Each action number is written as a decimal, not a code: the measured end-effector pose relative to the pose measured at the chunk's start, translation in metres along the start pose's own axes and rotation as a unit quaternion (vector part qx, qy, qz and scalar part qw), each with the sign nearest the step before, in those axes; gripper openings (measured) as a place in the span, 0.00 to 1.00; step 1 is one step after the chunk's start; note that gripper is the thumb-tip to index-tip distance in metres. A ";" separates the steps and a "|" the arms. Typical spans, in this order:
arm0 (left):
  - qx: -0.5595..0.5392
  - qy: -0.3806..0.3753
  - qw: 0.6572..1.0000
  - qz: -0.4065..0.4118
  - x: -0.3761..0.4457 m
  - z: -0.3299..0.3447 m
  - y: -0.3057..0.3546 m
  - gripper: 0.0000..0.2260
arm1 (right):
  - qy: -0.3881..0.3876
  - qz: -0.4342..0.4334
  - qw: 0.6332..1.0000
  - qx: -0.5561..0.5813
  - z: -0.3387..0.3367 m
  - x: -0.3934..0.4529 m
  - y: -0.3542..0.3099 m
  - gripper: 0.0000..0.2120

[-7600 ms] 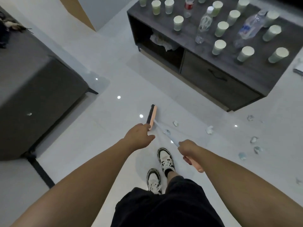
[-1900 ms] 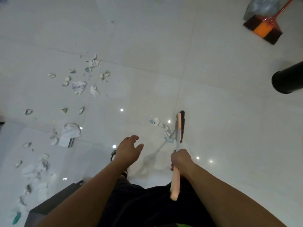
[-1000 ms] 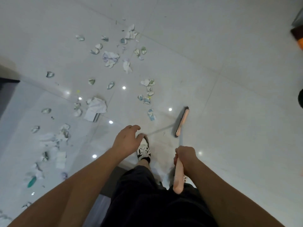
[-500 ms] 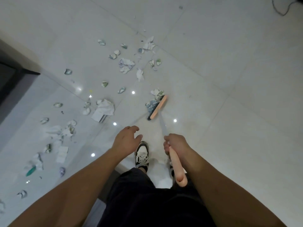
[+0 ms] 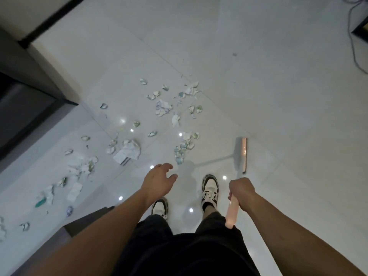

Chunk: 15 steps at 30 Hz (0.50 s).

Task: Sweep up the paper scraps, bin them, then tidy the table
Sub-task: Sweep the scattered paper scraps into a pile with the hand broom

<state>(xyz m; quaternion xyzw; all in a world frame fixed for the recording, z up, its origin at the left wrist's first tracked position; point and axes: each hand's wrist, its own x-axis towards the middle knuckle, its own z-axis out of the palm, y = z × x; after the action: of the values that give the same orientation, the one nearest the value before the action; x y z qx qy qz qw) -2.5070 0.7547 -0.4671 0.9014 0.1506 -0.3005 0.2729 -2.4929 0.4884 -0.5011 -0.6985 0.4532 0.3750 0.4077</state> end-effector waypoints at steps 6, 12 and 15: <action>-0.019 0.022 0.998 -0.060 -0.006 0.010 0.015 0.19 | -0.116 0.011 0.993 0.008 0.018 -0.009 -0.007 0.10; -0.041 0.051 0.993 -0.096 -0.016 0.004 0.009 0.18 | -0.188 -0.051 0.981 -0.008 0.017 -0.020 -0.029 0.07; -0.077 0.072 0.988 -0.110 -0.016 0.000 0.003 0.18 | -0.198 -0.086 0.975 -0.057 0.023 -0.028 -0.043 0.04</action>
<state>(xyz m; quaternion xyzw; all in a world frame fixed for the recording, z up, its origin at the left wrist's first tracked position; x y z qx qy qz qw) -2.5181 0.7501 -0.4559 0.8749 0.2911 -0.2505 0.2951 -2.4652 0.5298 -0.4755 -0.6688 0.2793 0.4946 0.4796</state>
